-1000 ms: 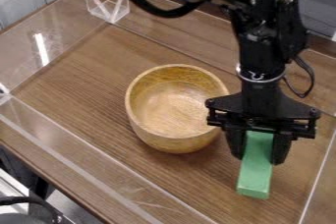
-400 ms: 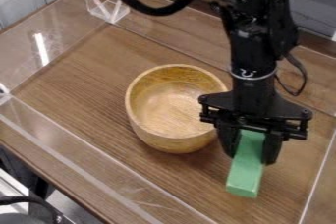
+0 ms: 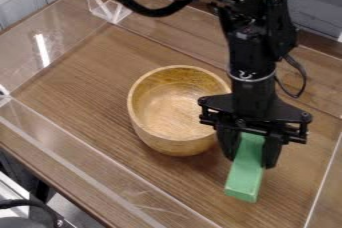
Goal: Remove the green block from inside the brown bowl and put it on the table
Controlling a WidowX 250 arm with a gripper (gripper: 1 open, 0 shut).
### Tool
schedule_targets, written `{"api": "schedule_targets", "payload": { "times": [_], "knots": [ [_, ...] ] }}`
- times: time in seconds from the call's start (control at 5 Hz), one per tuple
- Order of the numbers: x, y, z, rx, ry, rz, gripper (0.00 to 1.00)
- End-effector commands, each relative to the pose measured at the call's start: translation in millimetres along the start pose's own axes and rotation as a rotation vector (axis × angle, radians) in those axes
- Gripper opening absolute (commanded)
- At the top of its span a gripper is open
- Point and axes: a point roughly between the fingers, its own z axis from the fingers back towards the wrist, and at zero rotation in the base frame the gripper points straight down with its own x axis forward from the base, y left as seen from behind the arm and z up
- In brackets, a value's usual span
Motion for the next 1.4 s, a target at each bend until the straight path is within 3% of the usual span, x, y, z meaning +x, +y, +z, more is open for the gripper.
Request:
{"api": "schedule_targets", "payload": {
  "times": [0.0, 1.2],
  "knots": [
    [6.1, -3.1, 14.8, -0.033, -0.063, -0.008, 0.0],
    [9.8, -2.9, 6.2, -0.041, -0.073, -0.038, 0.0]
  ]
}}
